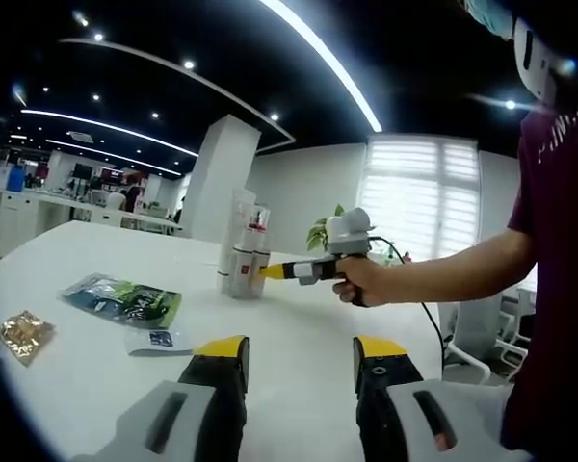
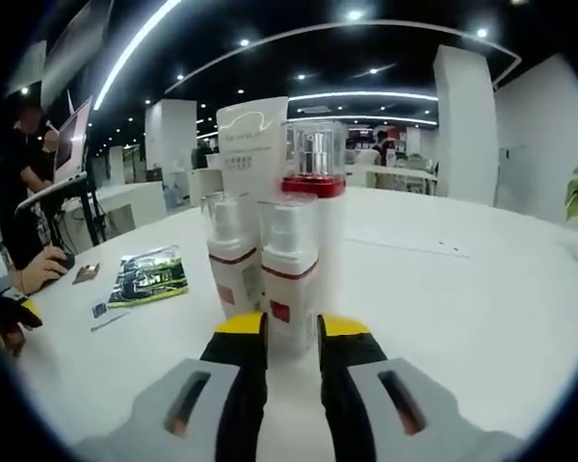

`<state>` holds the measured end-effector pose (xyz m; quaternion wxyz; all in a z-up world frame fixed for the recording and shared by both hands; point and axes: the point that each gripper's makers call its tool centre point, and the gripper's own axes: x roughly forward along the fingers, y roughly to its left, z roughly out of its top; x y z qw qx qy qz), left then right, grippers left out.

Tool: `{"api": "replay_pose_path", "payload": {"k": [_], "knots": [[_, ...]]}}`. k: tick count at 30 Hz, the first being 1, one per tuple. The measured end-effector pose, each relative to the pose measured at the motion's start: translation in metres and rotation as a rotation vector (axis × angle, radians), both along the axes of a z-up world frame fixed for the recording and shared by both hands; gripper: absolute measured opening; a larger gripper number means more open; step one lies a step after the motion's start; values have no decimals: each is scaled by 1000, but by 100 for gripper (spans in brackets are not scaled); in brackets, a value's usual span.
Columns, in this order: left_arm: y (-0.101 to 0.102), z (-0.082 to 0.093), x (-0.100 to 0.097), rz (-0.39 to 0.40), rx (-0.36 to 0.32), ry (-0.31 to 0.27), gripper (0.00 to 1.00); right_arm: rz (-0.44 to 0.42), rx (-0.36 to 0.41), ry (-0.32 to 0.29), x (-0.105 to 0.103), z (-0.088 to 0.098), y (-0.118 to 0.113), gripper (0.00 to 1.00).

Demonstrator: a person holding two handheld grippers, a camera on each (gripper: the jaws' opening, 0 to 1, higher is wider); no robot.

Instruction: Arrange the skincare products in the storage area until every visible bottle or jar stands upright without overlapping.

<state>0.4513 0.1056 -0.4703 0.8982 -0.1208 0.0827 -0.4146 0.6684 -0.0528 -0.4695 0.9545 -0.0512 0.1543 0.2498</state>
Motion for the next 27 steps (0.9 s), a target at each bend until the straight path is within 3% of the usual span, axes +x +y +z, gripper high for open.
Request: {"api": "replay_pose_path", "payload": {"k": [9,16,23,27], "knots": [[4,1,4,25,-21,14,45,-14,98,3,-43,7,6,19],[9,1,7,58,-30,17,45,122,74,10,-69,8,54,19],[15,2,11,93,-37,10,45,273,56,23,-72,14,108,21],[16,2,11,103,-29,2,45,308,58,56,-66,13,129,28]]}}
